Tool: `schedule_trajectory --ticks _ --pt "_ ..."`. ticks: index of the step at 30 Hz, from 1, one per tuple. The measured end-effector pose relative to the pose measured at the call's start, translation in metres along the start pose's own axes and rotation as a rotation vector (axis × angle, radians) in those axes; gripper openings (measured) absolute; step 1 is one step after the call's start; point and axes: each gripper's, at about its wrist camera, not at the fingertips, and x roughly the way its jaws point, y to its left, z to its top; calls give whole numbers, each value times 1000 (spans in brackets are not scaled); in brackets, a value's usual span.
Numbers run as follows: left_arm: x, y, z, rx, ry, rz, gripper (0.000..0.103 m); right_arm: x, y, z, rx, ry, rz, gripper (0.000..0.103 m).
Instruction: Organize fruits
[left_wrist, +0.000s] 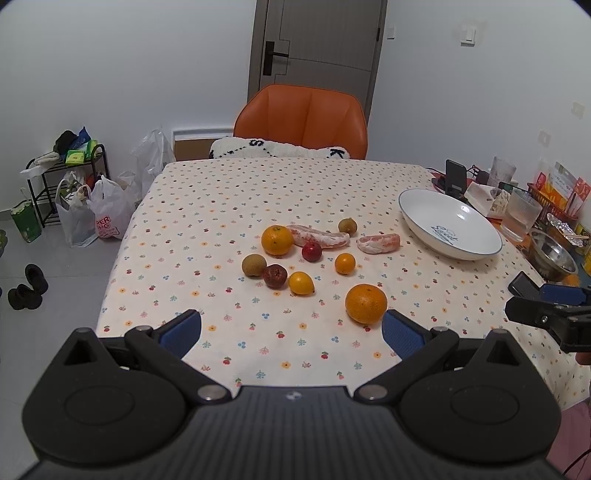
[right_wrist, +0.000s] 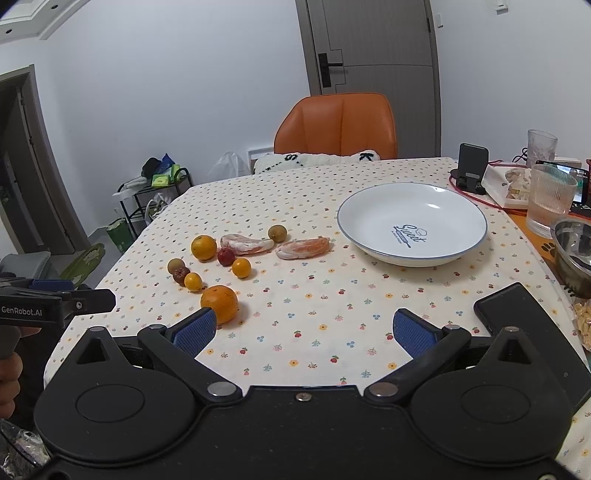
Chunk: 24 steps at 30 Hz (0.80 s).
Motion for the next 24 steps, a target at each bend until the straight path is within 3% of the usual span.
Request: schedule_trajectory --ticks 24 --pt "3 4 1 -3 0 -2 103 7 9 3 -9 1 31 103"
